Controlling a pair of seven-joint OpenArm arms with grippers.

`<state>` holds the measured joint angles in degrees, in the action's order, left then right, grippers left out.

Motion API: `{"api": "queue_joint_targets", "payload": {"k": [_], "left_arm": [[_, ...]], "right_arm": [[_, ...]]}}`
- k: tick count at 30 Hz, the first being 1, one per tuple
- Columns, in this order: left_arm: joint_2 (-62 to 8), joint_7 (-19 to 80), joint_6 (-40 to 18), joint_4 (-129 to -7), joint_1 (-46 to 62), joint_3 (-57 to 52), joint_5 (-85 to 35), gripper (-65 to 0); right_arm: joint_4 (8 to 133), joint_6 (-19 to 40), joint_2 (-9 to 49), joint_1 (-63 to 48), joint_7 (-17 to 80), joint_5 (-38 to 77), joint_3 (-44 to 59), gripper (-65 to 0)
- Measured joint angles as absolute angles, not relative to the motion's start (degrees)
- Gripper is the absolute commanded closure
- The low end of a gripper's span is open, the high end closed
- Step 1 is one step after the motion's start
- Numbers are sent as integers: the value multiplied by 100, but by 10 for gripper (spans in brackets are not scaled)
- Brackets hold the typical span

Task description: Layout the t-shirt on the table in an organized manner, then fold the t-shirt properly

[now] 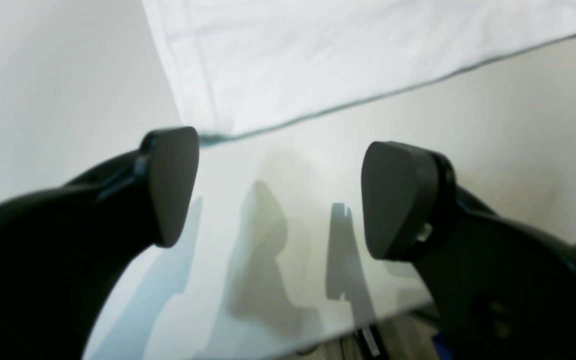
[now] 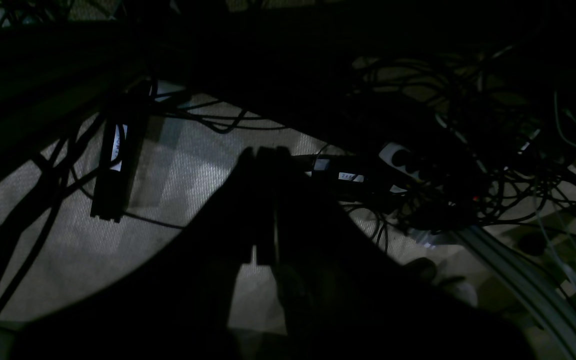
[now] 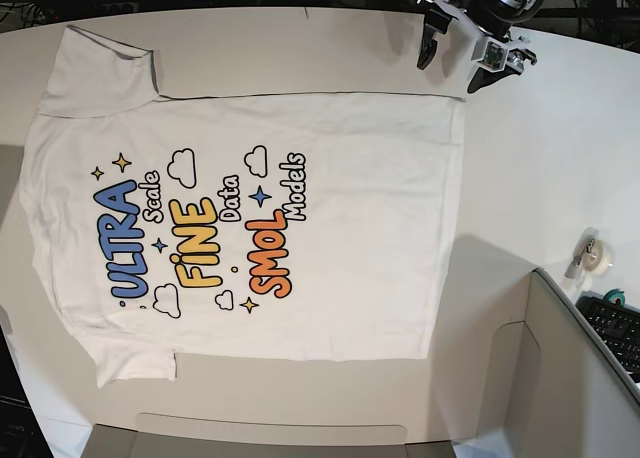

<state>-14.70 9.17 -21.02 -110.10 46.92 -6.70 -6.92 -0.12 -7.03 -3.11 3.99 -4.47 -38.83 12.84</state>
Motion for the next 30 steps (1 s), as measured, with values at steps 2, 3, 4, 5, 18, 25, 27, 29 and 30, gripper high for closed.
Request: {"api": "queue_joint_targets", "payload": {"k": [2, 3, 4, 5, 18, 25, 27, 29, 30], "left_arm": [[-1459, 917, -2095, -11089, 4849, -781, -685, -485], [-1457, 915, -2067, -11122, 4939, -801, -692, -485], [-1463, 923, -2058, -11166, 5015, -803, -690, -485], [-1463, 926, -2064, -11198, 5072, -805, -690, -485], [-1441, 902, -2106, -11421, 5889, -1052, -714, -485], [-1439, 902, -2102, -11437, 6368, -1175, -720, -485], [-1437, 897, -2102, -11439, 6451, -1173, -729, -485], [-1444, 899, -2097, -11439, 6582, -1175, -731, -485], [-1446, 899, -2080, -11439, 6643, -1175, -729, -485]], "right_arm": [[-12, -703, -307, 401, -447, -3881, 1284, 0], [-12, -703, -305, 399, -447, -3883, 1284, 0], [-12, -703, -305, 399, -440, -3883, 1284, 0], [-12, -703, -307, 399, -440, -3885, 1284, 0], [-12, -701, -311, 399, -447, -3883, 1284, 0], [-12, -703, -307, 399, -449, -3883, 1284, 0], [-12, -703, -303, 399, -454, -3883, 1284, 0], [-12, -703, -303, 399, -445, -3883, 1284, 0], [-12, -703, -307, 399, -447, -3881, 1284, 0]]}}
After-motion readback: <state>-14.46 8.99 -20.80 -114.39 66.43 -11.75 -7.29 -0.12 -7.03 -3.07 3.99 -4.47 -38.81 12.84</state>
